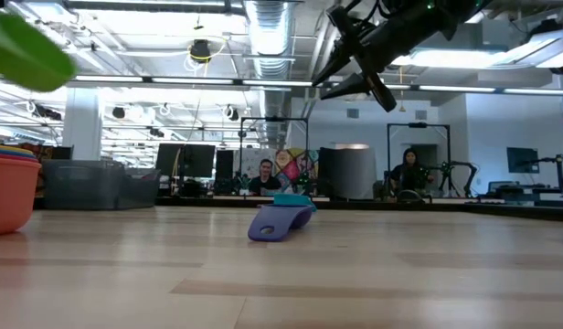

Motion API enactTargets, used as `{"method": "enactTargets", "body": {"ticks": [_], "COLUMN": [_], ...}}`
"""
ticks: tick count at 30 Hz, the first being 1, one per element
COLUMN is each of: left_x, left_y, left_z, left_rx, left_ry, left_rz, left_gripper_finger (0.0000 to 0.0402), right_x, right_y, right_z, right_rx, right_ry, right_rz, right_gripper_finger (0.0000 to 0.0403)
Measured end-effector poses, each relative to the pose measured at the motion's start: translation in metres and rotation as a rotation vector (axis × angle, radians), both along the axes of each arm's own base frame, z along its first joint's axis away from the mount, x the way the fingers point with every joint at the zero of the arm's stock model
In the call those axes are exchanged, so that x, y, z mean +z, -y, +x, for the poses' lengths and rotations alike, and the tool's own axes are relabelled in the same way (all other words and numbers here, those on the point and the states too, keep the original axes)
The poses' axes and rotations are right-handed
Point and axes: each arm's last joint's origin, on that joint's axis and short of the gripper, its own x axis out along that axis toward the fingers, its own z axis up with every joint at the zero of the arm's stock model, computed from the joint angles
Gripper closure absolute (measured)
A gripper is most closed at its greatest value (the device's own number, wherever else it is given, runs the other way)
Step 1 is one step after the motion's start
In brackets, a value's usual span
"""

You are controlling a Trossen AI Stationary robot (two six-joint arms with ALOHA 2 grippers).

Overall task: Nest measuring cups in basket
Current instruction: Stack the light green measuring cup on top of the yellow measuring cup

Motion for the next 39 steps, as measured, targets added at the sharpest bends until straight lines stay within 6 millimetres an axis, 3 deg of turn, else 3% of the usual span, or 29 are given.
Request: {"method": "enactTargets", "body": {"ticks": [7,13,21,34,39], "left_x": [-0.038,-0.053,-0.055,-0.056,-0.052], "left_y": [0.002,0.001,0.002,0.005,0.007], "left_z": [-0.01,-0.013,-0.01,-0.009,-0.009], "left_rx": [-0.042,-0.065,-0.12,-0.224,-0.245], "left_ry": [0.009,0.009,-0.014,-0.166,-0.186], "left_rz": [-0.062,-0.09,-0.14,-0.286,-0.302], "left_gripper_finger": [0.0401,0.0401,0.0389,0.029,0.0279], "right_x": [0.0,-0.001,-0.003,-0.009,-0.014], "right_y": [-0.004,-0.015,-0.023,-0.015,-0.017], "right_z": [0.001,0.002,0.002,0.006,0.011], "right_rx": [-0.012,0.01,0.004,-0.018,0.012], "right_ry": [0.017,0.019,-0.011,-0.022,-0.028], "right_rz": [0.043,0.066,0.066,0.071,0.081], "right_gripper_finger": [0.0262,0.027,0.0263,0.0264,0.0258]}}
